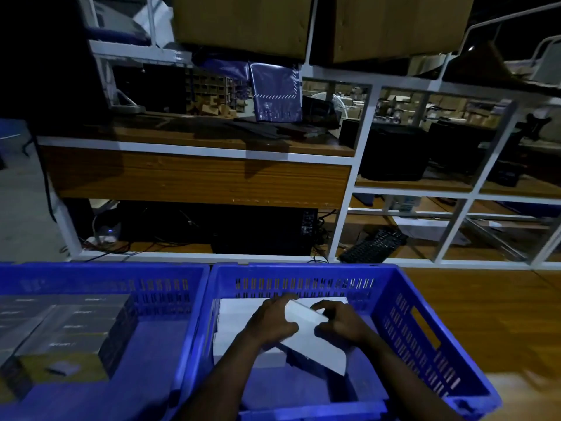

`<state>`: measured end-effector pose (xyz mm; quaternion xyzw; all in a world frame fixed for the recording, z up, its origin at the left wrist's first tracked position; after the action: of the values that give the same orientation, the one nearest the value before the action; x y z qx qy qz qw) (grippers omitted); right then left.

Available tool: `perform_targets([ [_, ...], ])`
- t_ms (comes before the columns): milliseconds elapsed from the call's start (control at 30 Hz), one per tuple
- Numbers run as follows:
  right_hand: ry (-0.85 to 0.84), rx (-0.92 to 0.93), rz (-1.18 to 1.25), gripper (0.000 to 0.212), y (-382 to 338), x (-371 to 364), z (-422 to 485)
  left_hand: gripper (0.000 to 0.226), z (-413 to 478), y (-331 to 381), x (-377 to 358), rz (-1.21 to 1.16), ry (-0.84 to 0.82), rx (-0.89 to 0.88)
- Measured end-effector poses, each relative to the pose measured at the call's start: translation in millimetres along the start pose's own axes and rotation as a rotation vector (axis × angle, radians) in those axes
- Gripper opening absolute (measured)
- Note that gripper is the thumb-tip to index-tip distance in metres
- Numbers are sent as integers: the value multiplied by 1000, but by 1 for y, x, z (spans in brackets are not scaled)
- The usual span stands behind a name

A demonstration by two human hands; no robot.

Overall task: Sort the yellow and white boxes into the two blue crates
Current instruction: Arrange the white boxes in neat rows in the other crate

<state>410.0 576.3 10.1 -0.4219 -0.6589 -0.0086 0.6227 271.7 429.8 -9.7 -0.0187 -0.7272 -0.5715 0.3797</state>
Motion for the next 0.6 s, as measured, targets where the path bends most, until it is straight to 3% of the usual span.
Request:
perform_targets([
  [100, 36, 11, -65, 54, 0, 3, 0, 69, -1, 1, -1, -51, -6, -16],
  [233, 125, -3, -170, 44, 0, 7, -1, 58, 3, -2, -2, -108, 22, -52],
  [367, 183, -102, -198, 72, 19, 5, 6, 49, 5, -1, 1, -153, 57, -51],
  [600, 267, -172, -45, 99, 20, 16, -4, 52, 16, -17, -9, -316, 65, 51],
])
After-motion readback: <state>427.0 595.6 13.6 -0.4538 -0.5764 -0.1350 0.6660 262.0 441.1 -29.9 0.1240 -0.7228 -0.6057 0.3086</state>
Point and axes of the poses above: each hand's wrist, its own z-axis towards the middle knuckle, its own x-axis out of the back of the hand, y = z × x, the point moved 3 cm from there along z, towards the middle knuckle, and after that the axes turned 6 degrees about -z, right-handed, at the moved point
